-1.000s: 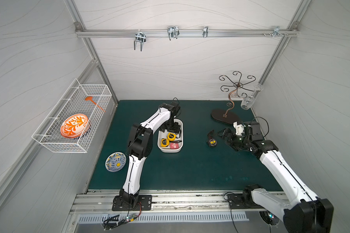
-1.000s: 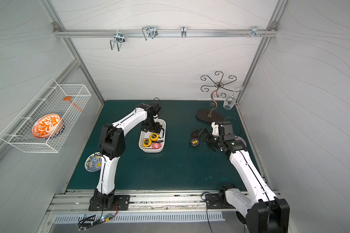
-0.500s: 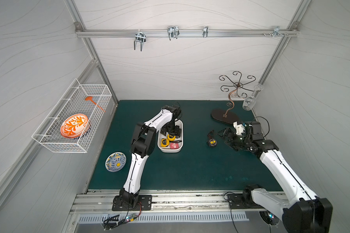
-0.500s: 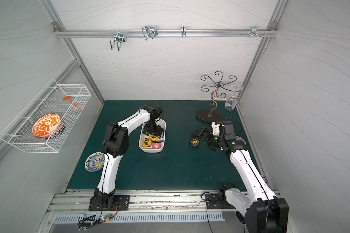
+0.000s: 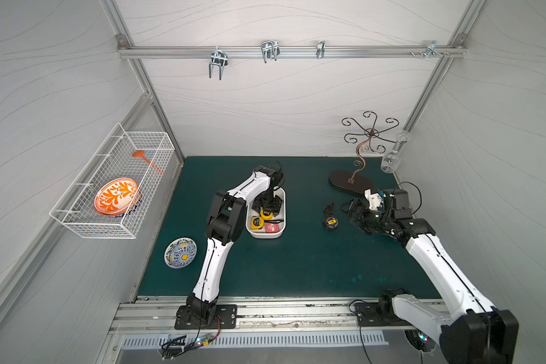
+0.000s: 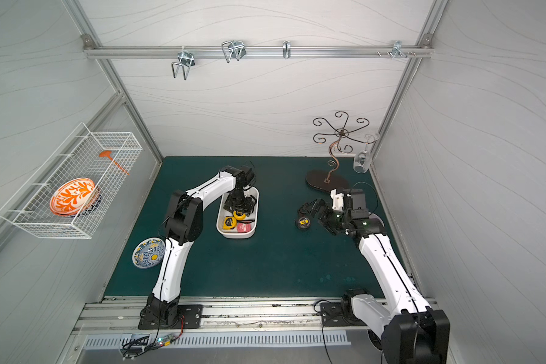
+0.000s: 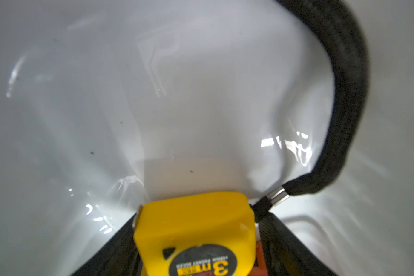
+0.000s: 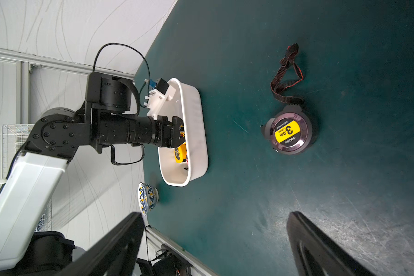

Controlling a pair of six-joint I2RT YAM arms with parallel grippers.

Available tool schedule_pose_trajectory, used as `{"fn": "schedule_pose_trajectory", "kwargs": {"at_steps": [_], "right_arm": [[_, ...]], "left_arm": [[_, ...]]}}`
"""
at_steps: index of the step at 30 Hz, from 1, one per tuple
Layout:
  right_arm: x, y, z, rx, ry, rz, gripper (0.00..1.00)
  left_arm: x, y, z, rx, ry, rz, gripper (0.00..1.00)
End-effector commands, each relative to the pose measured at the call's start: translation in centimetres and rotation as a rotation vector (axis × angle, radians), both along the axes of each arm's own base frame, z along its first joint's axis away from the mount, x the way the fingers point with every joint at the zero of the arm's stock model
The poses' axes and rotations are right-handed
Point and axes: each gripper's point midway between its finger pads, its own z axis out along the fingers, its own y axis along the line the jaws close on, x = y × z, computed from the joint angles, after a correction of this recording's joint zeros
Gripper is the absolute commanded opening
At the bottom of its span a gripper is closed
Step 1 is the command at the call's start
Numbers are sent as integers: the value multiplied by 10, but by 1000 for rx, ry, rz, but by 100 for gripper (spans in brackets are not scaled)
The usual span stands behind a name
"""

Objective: Take the tape measure out of the storage box
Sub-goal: Pick up the tape measure from the storage box.

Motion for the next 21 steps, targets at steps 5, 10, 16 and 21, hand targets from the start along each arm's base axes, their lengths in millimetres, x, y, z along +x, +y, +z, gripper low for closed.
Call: {"fn": "schedule_pose_trajectory", "kwargs": {"at_steps": [5, 10, 16, 21], "right_arm": [[2, -2, 0, 14, -4, -5, 99], [1, -2, -2, 20, 0, -5, 99], [2, 3, 0, 44, -16, 19, 99], [4, 6, 5, 54, -45, 36, 99]], "left_arm": [[-1, -5, -11, -3, 21, -6, 56], [0, -3, -6, -1, 8, 0, 30], [10, -7, 23, -33, -55, 38, 0], [24, -11, 70, -89, -146, 101, 0]]}}
